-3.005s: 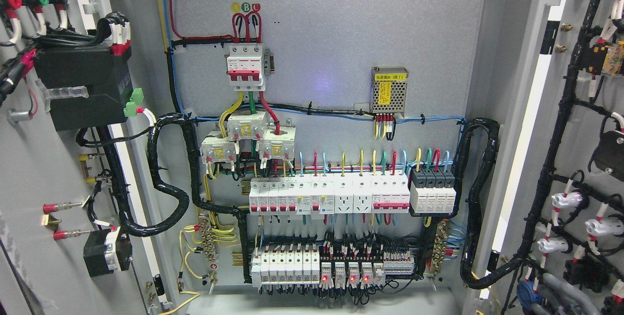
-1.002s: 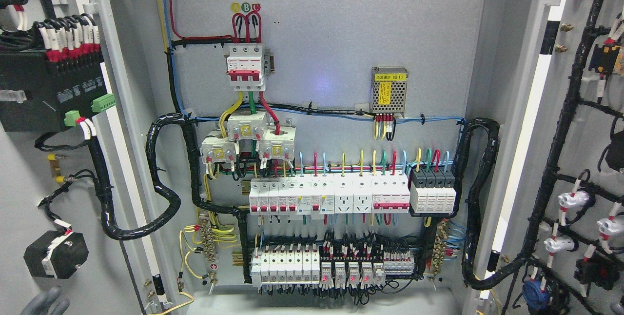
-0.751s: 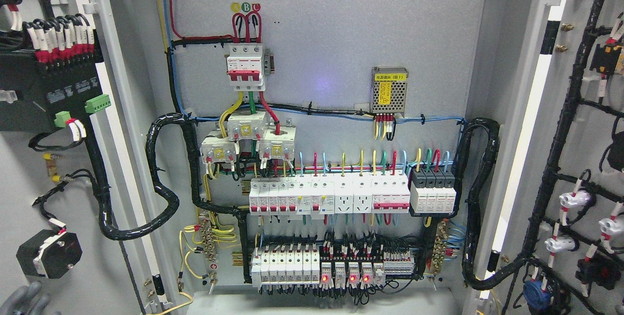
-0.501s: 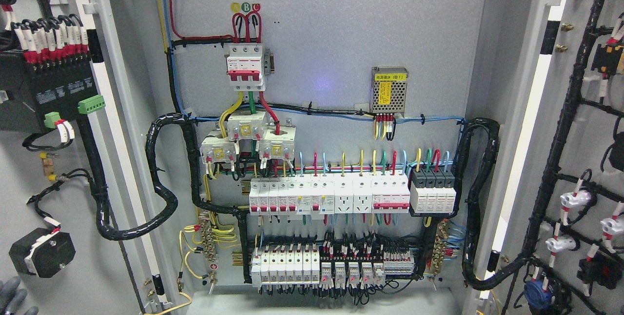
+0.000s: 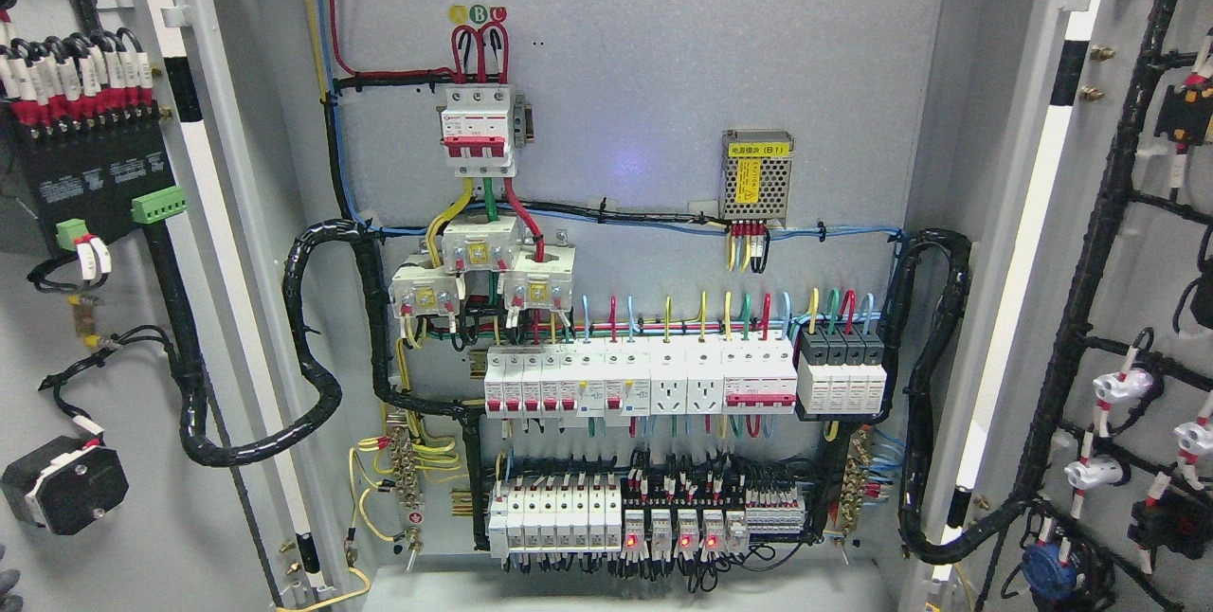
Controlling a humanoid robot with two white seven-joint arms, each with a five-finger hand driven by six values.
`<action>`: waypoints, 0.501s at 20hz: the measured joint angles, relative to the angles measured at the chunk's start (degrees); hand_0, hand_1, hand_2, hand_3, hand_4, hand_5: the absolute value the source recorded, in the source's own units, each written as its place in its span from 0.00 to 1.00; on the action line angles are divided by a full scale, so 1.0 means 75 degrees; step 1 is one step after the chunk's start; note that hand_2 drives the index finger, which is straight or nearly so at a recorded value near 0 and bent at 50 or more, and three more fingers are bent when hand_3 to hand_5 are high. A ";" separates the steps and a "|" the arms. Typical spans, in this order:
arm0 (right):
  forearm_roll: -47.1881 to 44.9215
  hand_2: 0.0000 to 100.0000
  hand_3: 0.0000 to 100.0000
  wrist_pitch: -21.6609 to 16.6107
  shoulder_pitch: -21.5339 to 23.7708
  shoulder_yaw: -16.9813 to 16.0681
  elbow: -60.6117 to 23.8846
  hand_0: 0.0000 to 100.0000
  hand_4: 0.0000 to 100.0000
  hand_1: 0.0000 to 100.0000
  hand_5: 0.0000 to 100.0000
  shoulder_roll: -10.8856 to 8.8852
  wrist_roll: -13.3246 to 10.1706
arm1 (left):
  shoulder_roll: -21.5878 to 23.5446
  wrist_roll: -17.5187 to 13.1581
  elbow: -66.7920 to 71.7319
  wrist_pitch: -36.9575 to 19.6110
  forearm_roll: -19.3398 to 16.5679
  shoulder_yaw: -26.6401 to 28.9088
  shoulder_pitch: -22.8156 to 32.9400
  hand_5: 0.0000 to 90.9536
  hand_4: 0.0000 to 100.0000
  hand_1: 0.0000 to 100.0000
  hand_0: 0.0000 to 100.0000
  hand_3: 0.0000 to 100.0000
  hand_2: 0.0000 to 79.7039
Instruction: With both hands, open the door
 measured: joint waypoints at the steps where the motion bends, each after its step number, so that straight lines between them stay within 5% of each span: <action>1: -0.0026 0.00 0.00 0.0000 0.0001 -0.0010 0.0021 0.19 0.00 0.00 0.00 0.0001 0.0000 | 0.0014 -0.0012 0.0060 0.0003 0.0027 0.0032 -0.0010 0.00 0.00 0.00 0.00 0.00 0.00; 10: -0.0137 0.00 0.00 -0.0015 0.0011 -0.0081 0.0166 0.19 0.00 0.00 0.00 0.0005 0.0000 | 0.0164 0.0006 0.0567 0.0020 0.0329 0.0278 -0.0072 0.00 0.00 0.00 0.00 0.00 0.00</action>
